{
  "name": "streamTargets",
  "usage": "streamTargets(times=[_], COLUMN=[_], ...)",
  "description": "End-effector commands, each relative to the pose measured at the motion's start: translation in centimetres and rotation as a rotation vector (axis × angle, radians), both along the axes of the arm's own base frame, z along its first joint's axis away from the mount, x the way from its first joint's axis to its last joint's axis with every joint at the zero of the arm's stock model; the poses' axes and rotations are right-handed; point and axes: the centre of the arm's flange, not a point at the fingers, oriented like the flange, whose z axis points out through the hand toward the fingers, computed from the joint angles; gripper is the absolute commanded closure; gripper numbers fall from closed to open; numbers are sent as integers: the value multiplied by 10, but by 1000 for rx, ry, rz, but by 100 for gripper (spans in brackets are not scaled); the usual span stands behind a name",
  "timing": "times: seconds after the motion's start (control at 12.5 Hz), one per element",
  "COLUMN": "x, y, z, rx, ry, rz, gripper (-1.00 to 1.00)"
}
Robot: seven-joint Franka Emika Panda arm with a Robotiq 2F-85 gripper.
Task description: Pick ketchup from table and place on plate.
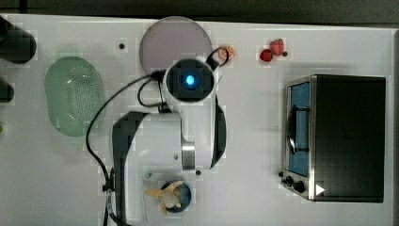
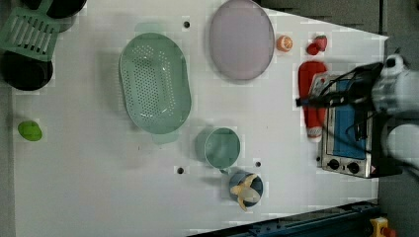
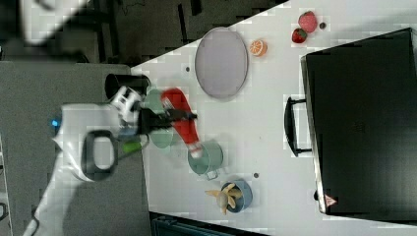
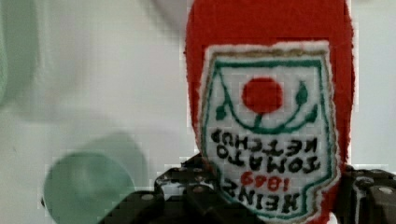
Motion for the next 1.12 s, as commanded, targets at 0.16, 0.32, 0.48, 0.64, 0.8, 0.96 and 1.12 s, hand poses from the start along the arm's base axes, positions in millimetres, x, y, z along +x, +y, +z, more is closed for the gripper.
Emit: streamTargets(times=[0.16,0.32,0.48,0.64,0.8,0.96,1.12], x=[49,76,102,124,145,164,181], y=[-14,-18,-19,-20,-22,-19,-13], z=[1,-15,-40,-68,-92,-117,-137], rx=[14,24,32,40,49,63,86], ry=[3,2,15,28,15,-8,-69], rz=[-79,-101,-160,-210,-268,-297,-298], gripper=[-30,-30,-30,-30,-30,-30,-30])
